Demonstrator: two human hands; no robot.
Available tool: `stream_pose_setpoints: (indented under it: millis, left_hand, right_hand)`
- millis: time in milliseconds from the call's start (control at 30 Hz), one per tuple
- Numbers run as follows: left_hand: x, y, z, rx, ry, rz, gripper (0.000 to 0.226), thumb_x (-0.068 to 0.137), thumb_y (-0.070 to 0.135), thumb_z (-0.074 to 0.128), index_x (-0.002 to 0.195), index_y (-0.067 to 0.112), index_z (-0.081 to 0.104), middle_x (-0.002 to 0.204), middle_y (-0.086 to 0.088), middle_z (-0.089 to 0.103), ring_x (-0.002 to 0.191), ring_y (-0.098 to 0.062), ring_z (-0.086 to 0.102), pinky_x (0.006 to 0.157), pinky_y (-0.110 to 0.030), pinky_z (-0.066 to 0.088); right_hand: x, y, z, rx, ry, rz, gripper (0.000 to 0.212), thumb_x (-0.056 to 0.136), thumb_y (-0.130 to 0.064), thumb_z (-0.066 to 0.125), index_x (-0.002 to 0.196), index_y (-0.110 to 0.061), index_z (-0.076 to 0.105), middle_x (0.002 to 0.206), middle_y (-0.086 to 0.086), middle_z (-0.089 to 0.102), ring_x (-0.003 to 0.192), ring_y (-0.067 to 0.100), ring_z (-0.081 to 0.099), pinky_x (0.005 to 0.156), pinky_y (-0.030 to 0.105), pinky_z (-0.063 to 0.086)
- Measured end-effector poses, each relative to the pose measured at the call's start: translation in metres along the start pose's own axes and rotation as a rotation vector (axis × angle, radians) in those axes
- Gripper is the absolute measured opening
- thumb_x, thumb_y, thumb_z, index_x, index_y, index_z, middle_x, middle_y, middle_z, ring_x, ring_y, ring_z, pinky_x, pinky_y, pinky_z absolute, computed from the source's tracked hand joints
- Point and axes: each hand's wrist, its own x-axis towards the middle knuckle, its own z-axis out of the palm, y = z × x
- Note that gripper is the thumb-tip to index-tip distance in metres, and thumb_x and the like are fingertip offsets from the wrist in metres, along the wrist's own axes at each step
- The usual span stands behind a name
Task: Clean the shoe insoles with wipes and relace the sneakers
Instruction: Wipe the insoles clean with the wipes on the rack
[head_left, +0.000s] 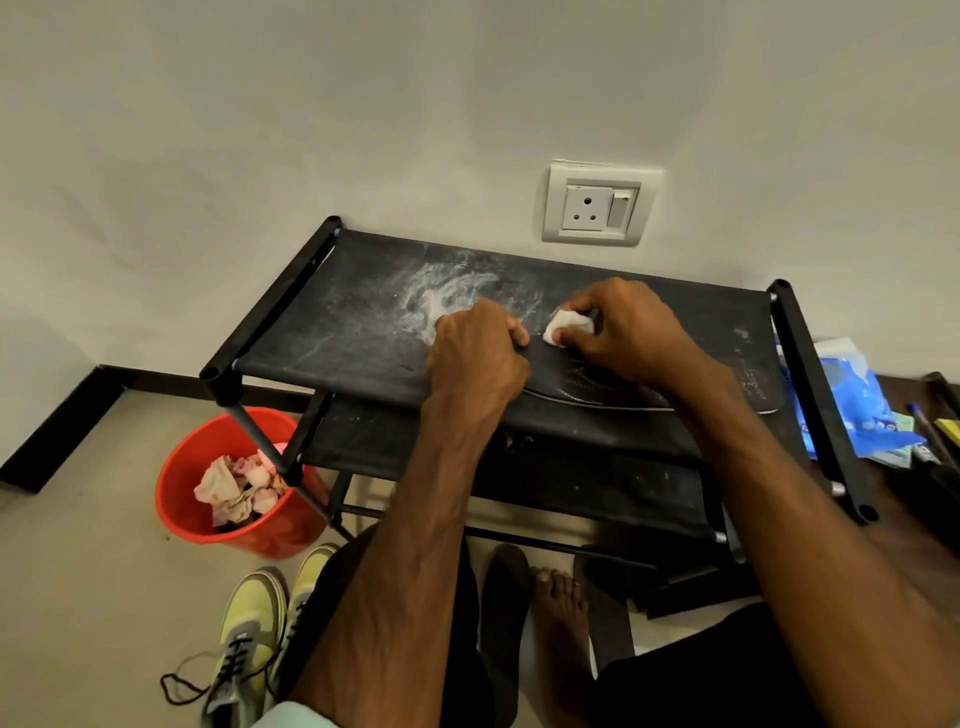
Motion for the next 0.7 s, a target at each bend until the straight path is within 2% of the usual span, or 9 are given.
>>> stream_pose_setpoints:
  millis: [100,233,333,433,500,567,600,700]
  left_hand:
    - [0.0,-0.002,0.001,-0.017,0.01,-0.004,0.028,0.082,0.013,0.08,0.103,0.031,0.076,0.112,0.003,0.072,0.113,-0.018,0.062,0.096,-0.04,0.055]
    - [-0.001,-0.002,-0.001,-0.036,0.007,-0.012,0.03,0.081,0.012,0.08,0.104,0.031,0.077,0.112,0.002,0.072,0.113,-0.019,0.062,0.097,-0.04,0.054]
    - [-0.001,0.0,-0.001,-0.035,0.006,-0.016,0.029,0.08,0.011,0.079,0.102,0.031,0.077,0.112,0.001,0.073,0.112,-0.019,0.062,0.097,-0.04,0.054]
    - [-0.001,0.001,0.0,-0.042,0.018,-0.021,0.026,0.081,0.011,0.078,0.099,0.03,0.077,0.111,0.001,0.073,0.112,-0.019,0.063,0.097,-0.04,0.054]
    - [-0.001,0.0,-0.001,-0.048,0.013,-0.02,0.026,0.082,0.01,0.079,0.1,0.029,0.077,0.111,0.001,0.073,0.111,-0.019,0.063,0.097,-0.04,0.055]
    - [-0.001,-0.001,-0.002,-0.058,0.003,-0.014,0.029,0.082,0.008,0.079,0.104,0.027,0.077,0.113,0.002,0.073,0.111,-0.017,0.064,0.097,-0.038,0.054]
    - [-0.002,-0.001,-0.003,-0.062,-0.001,-0.01,0.03,0.082,0.007,0.078,0.106,0.026,0.077,0.113,0.003,0.073,0.111,-0.016,0.064,0.098,-0.037,0.054]
    - [-0.002,-0.001,-0.004,-0.066,-0.003,-0.004,0.031,0.082,0.005,0.079,0.106,0.025,0.077,0.114,0.003,0.074,0.111,-0.016,0.065,0.098,-0.037,0.055]
  right_hand:
    - [0.004,-0.003,-0.001,0.011,-0.003,0.019,0.024,0.089,-0.029,0.077,0.112,-0.023,0.077,0.107,0.0,0.075,0.085,0.016,0.063,0.083,0.045,0.057]
    - [-0.006,-0.006,-0.006,0.033,-0.177,-0.092,0.02,0.086,-0.03,0.079,0.105,-0.025,0.08,0.098,-0.003,0.074,0.074,0.006,0.059,0.066,0.027,0.048]
    - [-0.007,-0.005,-0.004,-0.002,-0.107,-0.062,0.02,0.084,-0.036,0.08,0.104,-0.032,0.079,0.097,-0.006,0.075,0.076,0.01,0.063,0.073,0.04,0.057]
    - [-0.003,0.0,-0.002,0.01,-0.016,0.009,0.021,0.085,-0.035,0.079,0.106,-0.031,0.078,0.105,-0.006,0.076,0.085,0.014,0.066,0.082,0.044,0.058]
    - [-0.005,-0.001,-0.005,0.031,-0.053,-0.027,0.019,0.086,-0.034,0.079,0.104,-0.031,0.079,0.104,-0.008,0.076,0.081,0.009,0.064,0.077,0.037,0.057]
    - [-0.015,-0.008,-0.012,0.059,-0.164,-0.109,0.015,0.087,-0.03,0.079,0.101,-0.03,0.08,0.094,-0.011,0.075,0.073,0.0,0.062,0.064,0.015,0.048]
    - [-0.021,-0.01,-0.014,0.079,-0.219,-0.148,0.012,0.087,-0.029,0.079,0.099,-0.029,0.08,0.087,-0.014,0.072,0.07,-0.005,0.06,0.059,0.011,0.044]
    - [-0.032,-0.011,-0.017,0.077,-0.241,-0.205,0.013,0.086,-0.033,0.078,0.099,-0.031,0.08,0.085,-0.018,0.071,0.071,-0.011,0.059,0.059,0.012,0.042]
